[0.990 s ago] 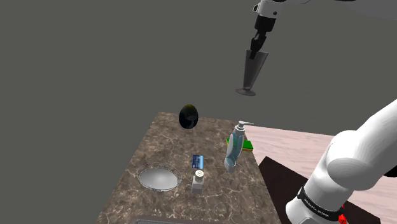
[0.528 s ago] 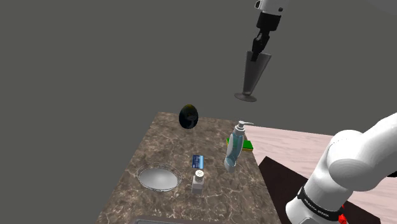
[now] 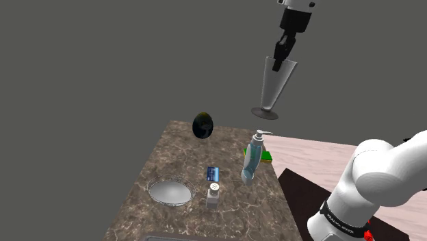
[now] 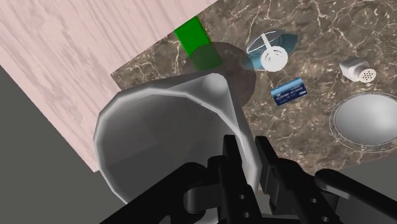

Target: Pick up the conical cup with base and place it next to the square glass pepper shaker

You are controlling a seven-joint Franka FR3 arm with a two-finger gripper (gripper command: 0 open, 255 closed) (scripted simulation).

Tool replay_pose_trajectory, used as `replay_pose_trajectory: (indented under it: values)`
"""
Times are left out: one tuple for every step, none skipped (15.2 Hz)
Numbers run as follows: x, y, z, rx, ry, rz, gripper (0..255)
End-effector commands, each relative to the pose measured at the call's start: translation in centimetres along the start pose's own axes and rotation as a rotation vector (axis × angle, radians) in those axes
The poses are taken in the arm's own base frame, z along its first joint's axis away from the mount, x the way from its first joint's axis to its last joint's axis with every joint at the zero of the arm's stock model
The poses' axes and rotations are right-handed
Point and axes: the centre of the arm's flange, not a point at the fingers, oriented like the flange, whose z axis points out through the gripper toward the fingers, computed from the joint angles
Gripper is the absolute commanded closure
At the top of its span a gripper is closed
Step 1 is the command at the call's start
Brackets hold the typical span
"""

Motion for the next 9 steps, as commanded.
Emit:
replay_pose_trajectory:
  values:
    - [-0.9,-2.5,-0.6,0.0,0.0,0.001,255]
    - [-1.3,-3.7,-0.9,0.0,0.0,0.001,255]
    - [-1.8,-4.9,-1.1,0.0,0.0,0.001,255]
    - [-2.3,-6.1,-1.4,0.0,0.0,0.001,255]
    - [-2.7,-7.3,-1.6,0.0,0.0,0.001,255]
    - [-3.2,-8.5,-1.9,0.0,0.0,0.001,255]
    - [-3.6,-9.7,-2.1,0.0,0.0,0.001,255]
    - [-4.1,-11.0,-2.4,0.0,0.0,0.001,255]
    - [-4.6,-12.2,-2.6,0.0,0.0,0.001,255]
